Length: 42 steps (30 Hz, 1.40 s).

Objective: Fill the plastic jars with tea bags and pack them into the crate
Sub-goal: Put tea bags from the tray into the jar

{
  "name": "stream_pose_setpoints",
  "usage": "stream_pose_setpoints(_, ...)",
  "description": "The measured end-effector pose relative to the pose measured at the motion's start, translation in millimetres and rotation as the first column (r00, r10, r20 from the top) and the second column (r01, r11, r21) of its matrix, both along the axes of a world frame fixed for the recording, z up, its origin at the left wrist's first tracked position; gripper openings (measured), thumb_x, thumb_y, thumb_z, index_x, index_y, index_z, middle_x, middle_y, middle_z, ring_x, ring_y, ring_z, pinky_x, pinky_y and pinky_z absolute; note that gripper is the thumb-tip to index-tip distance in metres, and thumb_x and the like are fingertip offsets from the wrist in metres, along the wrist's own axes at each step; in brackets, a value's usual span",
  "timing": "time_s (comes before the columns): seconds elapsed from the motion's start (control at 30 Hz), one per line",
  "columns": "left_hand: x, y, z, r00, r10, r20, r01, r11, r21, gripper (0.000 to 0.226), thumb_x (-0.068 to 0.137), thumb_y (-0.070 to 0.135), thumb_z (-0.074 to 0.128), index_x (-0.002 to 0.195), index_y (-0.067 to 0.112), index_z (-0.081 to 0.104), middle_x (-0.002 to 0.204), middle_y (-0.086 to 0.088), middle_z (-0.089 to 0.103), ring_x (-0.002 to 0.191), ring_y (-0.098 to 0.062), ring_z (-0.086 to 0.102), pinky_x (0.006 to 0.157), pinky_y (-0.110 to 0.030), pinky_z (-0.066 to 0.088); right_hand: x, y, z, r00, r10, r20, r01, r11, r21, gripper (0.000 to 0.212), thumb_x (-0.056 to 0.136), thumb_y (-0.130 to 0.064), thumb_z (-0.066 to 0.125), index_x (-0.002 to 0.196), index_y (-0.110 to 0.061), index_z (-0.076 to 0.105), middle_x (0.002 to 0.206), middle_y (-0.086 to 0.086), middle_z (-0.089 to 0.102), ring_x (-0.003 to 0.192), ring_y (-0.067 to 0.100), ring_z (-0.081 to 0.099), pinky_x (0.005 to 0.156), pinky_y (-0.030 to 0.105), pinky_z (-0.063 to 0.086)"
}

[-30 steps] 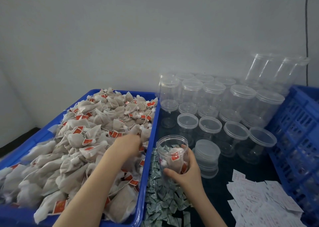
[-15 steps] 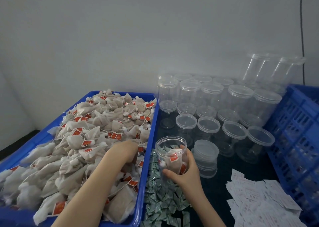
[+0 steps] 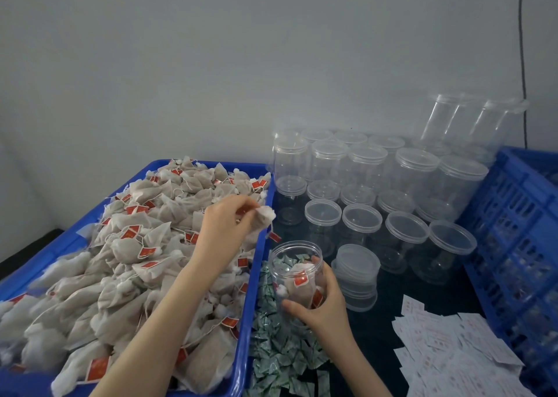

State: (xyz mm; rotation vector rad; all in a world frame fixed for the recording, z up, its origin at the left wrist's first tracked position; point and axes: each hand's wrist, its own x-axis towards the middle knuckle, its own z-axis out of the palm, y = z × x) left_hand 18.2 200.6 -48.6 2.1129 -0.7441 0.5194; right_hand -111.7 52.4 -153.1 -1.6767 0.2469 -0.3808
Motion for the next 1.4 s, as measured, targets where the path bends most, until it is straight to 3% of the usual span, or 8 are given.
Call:
stream_pose_setpoints(0.2, -14, -11, 1, 0.966, -0.211, -0.151, 0.180, 0.964, -0.197, 0.037, 0.088, 0.004, 0.061, 0.086, 0.041, 0.059, 0.084, 0.020, 0.064, 0.081, 0.004, 0.061, 0.071, -0.011, 0.050, 1, 3, -2, 0.999, 0.026, -0.017, -0.027, 1.000, -0.016, 0.094, 0.049, -0.042, 0.089, 0.132, -0.036, 0.047, 0.124, -0.011, 0.065, 0.115, 0.008, 0.062, 0.099, 0.039, 0.052)
stream_pose_setpoints(0.47, -24, -23, -9, 0.839, -0.459, -0.292, 0.515, 0.844, 0.153, 0.027, 0.085, 0.013, 0.068, 0.087, 0.040, 0.064, 0.084, 0.023, 0.066, 0.085, 0.007, 0.062, 0.074, -0.008, 0.048, 1, 3, -1, 1.000, -0.002, -0.003, 0.002, 1.000, -0.008, 0.100, 0.046, -0.044, 0.088, 0.135, -0.034, 0.044, 0.121, -0.011, 0.065, 0.109, 0.003, 0.064, 0.092, 0.026, 0.054)
stream_pose_setpoints(0.7, -25, -21, -9, 0.833, -0.442, -0.332, 0.523, 0.825, 0.213, 0.015, 0.090, 0.023, 0.060, 0.092, 0.026, 0.074, 0.093, 0.015, 0.071, 0.088, 0.001, 0.063, 0.081, -0.019, 0.051, -5, 1, -1, 1.000, -0.021, 0.023, 0.021, 1.000, -0.002, 0.085, 0.048, -0.038, 0.087, 0.124, -0.042, 0.048, 0.114, -0.024, 0.065, 0.103, 0.002, 0.066, 0.079, 0.014, 0.052)
stream_pose_setpoints(0.87, -33, -35, -19, 0.817, -0.406, -0.410, 0.560, 0.729, 0.394, 0.047, 0.099, 0.035, 0.040, 0.085, 0.000, 0.069, 0.105, -0.007, 0.065, 0.092, -0.005, 0.054, 0.083, -0.021, 0.041, -7, -8, 4, 0.998, -0.050, 0.034, 0.049, 0.998, 0.026, 0.088, 0.047, -0.043, 0.085, 0.126, -0.039, 0.048, 0.114, -0.011, 0.068, 0.104, 0.006, 0.067, 0.084, 0.022, 0.055)
stream_pose_setpoints(1.0, -38, -41, -19, 0.822, -0.463, -0.332, 0.549, 0.799, 0.244, 0.034, 0.100, 0.025, 0.043, 0.091, 0.013, 0.074, 0.104, 0.008, 0.063, 0.096, 0.008, 0.052, 0.078, -0.004, 0.037, -11, -22, 8, 0.997, -0.066, 0.033, 0.066, 0.998, -0.014, 0.102, 0.045, -0.042, 0.084, 0.138, -0.028, 0.045, 0.120, -0.006, 0.066, 0.104, 0.007, 0.067, 0.086, 0.023, 0.055)
stream_pose_setpoints(1.13, -37, -44, -22, 0.869, -0.439, -0.228, 0.478, 0.863, 0.160, 0.024, 0.098, 0.023, 0.049, 0.104, 0.027, 0.072, 0.097, 0.022, 0.062, 0.101, 0.009, 0.052, 0.082, -0.005, 0.039, -18, -34, 8, 0.989, -0.139, 0.040, 0.140, 0.990, -0.028, 0.097, 0.047, -0.031, 0.090, 0.135, -0.025, 0.049, 0.119, -0.005, 0.066, 0.106, 0.007, 0.066, 0.090, 0.026, 0.055)
stream_pose_setpoints(1.27, -32, -50, -27, 0.893, -0.396, -0.214, 0.443, 0.860, 0.253, 0.024, 0.097, 0.026, 0.050, 0.115, 0.033, 0.065, 0.110, 0.020, 0.063, 0.103, 0.008, 0.051, 0.084, -0.008, 0.040, -26, -44, 4, 0.985, -0.168, 0.028, 0.169, 0.985, -0.023, 0.091, 0.055, -0.019, 0.094, 0.135, -0.020, 0.051, 0.121, -0.002, 0.066, 0.105, 0.005, 0.066, 0.086, 0.020, 0.054)
stream_pose_setpoints(1.4, -36, -61, -29, 0.888, -0.418, -0.192, 0.459, 0.832, 0.312, 0.031, 0.095, 0.027, 0.052, 0.126, 0.032, 0.056, 0.117, 0.023, 0.055, 0.102, 0.010, 0.047, 0.081, -0.004, 0.039, -35, -52, 1, 0.980, -0.199, 0.026, 0.199, 0.980, -0.022, 0.096, 0.052, -0.027, 0.093, 0.137, -0.020, 0.048, 0.127, -0.001, 0.063, 0.113, 0.013, 0.063, 0.099, 0.040, 0.053)
